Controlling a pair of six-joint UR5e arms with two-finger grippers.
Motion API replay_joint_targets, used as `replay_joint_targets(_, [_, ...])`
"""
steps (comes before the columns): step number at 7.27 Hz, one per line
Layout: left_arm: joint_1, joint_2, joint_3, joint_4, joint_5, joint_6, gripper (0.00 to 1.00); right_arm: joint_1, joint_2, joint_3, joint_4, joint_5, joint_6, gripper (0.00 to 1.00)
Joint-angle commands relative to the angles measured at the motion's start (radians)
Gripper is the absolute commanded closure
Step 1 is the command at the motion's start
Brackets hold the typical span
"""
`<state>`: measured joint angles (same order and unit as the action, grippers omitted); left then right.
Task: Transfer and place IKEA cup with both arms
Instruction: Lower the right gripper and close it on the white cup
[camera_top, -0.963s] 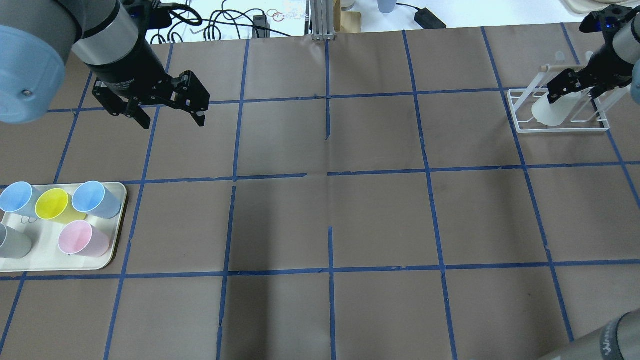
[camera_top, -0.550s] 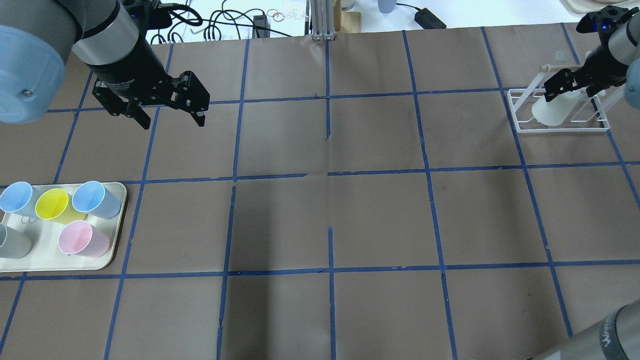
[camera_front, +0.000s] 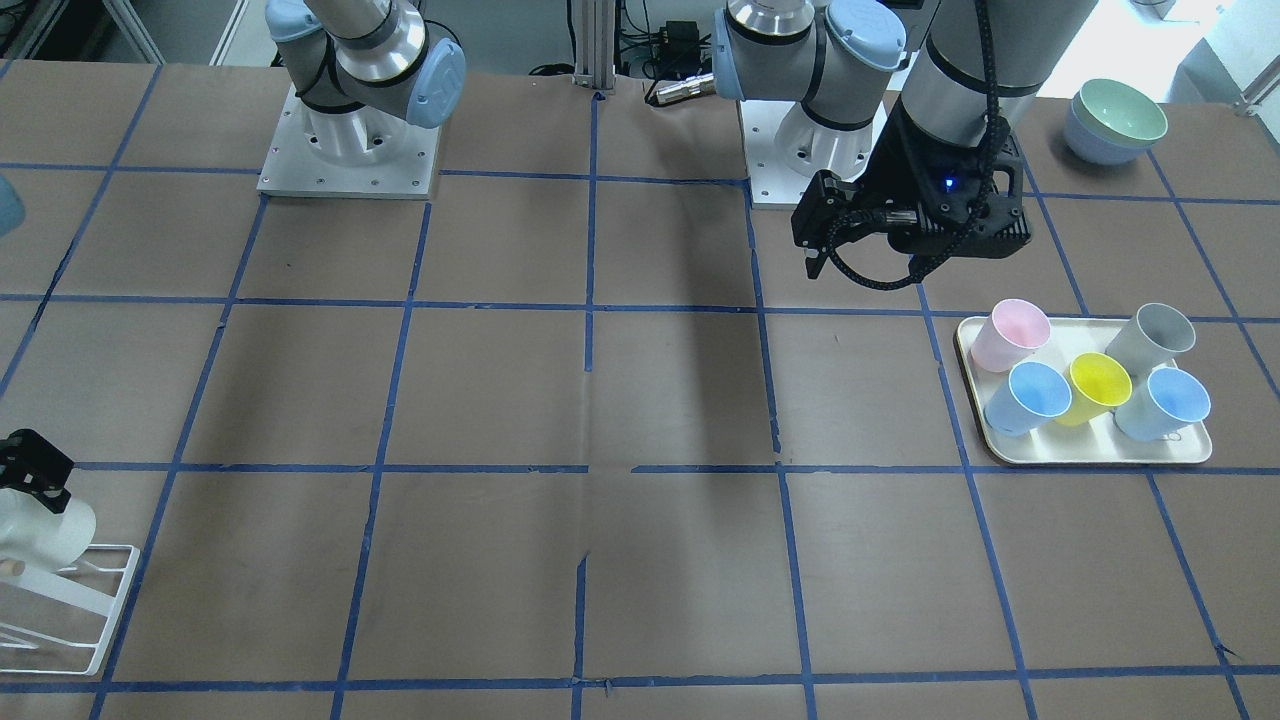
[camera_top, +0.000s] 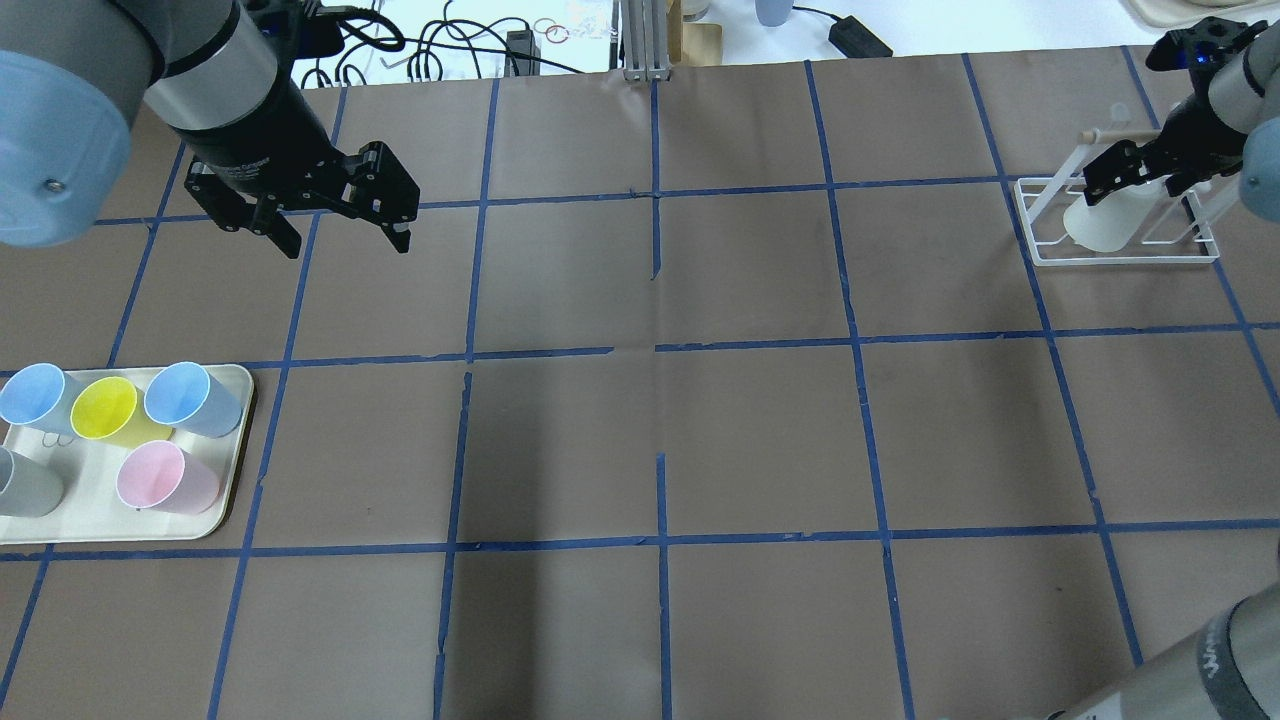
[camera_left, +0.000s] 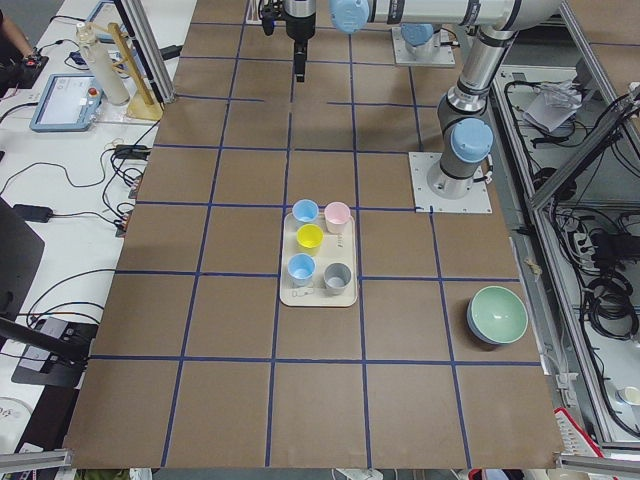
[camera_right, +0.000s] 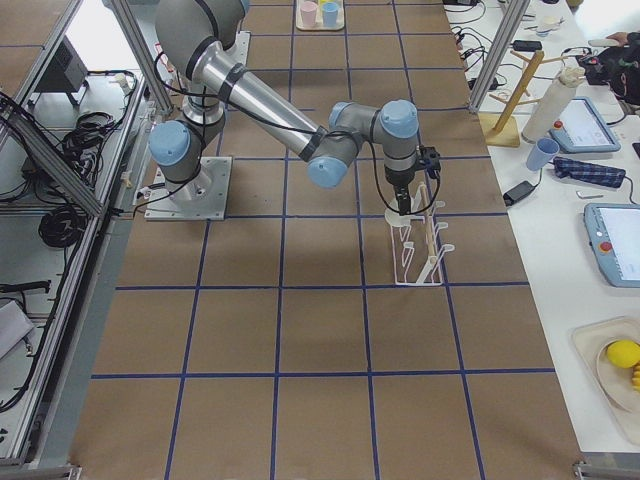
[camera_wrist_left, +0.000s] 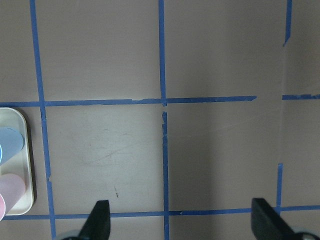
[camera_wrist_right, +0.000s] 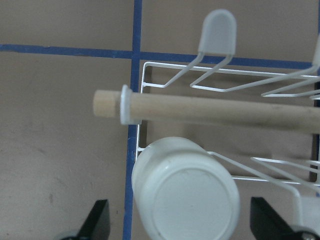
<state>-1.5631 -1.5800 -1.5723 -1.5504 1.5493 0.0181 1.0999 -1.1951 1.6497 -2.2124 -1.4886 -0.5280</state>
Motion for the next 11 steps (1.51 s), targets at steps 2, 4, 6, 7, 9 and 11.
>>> replay_joint_targets(2, [0.003, 0.000, 0.000, 0.001, 0.000, 0.000, 0.00, 0.000, 0.006, -0.002, -0.001, 0.034, -0.001, 0.05])
replay_joint_targets(4, [0.003, 0.000, 0.000, 0.000, 0.000, 0.000, 0.00, 0.000, 0.008, -0.004, -0.010, 0.033, -0.006, 0.08])
replay_joint_targets(6, [0.003, 0.000, 0.000, 0.000, 0.000, 0.000, 0.00, 0.000, 0.009, -0.002, -0.026, 0.034, -0.004, 0.08])
replay_joint_targets(7, [0.003, 0.000, 0.000, 0.001, 0.000, 0.000, 0.00, 0.000, 0.009, -0.002, -0.026, 0.033, -0.006, 0.08])
replay_joint_targets(9, [0.003, 0.000, 0.000, 0.001, 0.000, 0.000, 0.00, 0.000, 0.011, -0.002, -0.026, 0.033, -0.006, 0.15])
replay_joint_targets(11, [0.003, 0.000, 0.000, 0.000, -0.002, 0.000, 0.00, -0.002, 0.009, -0.002, -0.024, 0.027, -0.006, 0.41])
